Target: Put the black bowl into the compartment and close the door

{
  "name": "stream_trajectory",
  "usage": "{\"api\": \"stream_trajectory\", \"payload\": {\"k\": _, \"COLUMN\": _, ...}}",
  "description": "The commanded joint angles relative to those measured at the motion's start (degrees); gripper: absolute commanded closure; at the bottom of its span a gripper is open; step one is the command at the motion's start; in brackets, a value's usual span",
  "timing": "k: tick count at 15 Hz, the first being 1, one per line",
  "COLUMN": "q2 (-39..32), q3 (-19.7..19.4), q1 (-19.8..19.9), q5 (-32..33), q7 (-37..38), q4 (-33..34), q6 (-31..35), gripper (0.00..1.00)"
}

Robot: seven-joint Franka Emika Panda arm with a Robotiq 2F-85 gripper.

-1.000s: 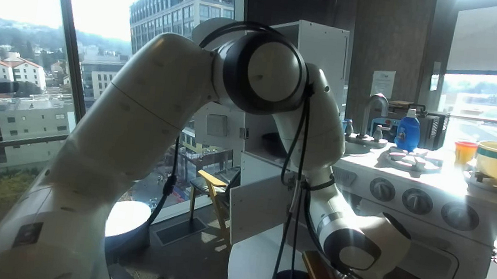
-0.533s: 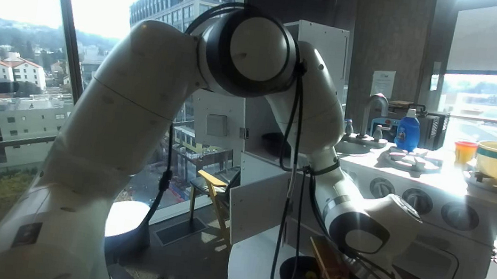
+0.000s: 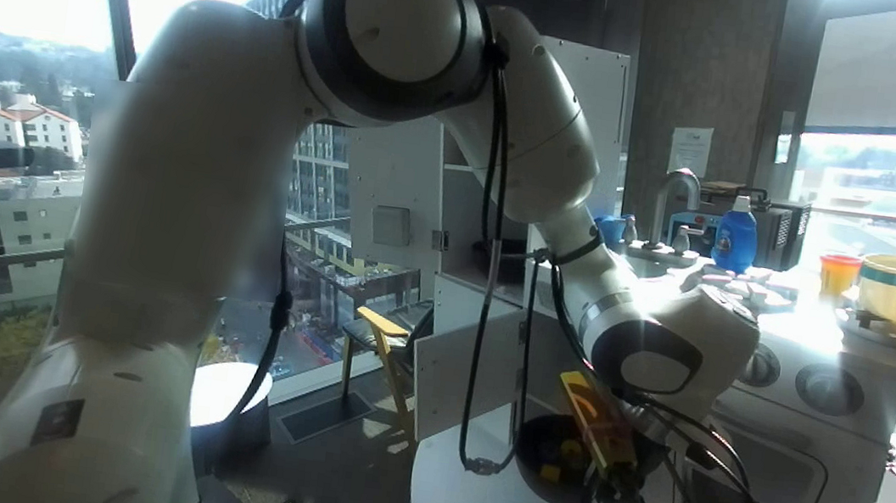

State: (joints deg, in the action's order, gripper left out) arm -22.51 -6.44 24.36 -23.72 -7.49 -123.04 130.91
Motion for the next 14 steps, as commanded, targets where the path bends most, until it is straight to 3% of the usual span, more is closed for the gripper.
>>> {"api": "stream_trajectory", "payload": {"k": 1, "q2": 6.1, "q3": -1.5, "q1": -2.9, "q5": -0.1, "q7": 1.7, "q4": -3.4, "q6": -1.2, "gripper": 0.99}}
{"api": "stream_trajectory", "payload": {"k": 10, "q2": 8.2, "q3": -1.9, "q1": -9.7, "q5": 0.1, "q7": 17.2, "q4": -1.1, "q6": -1.9, "gripper": 0.99}}
{"api": "stream_trajectory", "payload": {"k": 14, "q2": 8.1, "q3": -2.1, "q1": -10.4, "q5": -2.6, "q7": 23.9, "q4": -0.5, "q6": -1.5, "gripper": 0.99}}
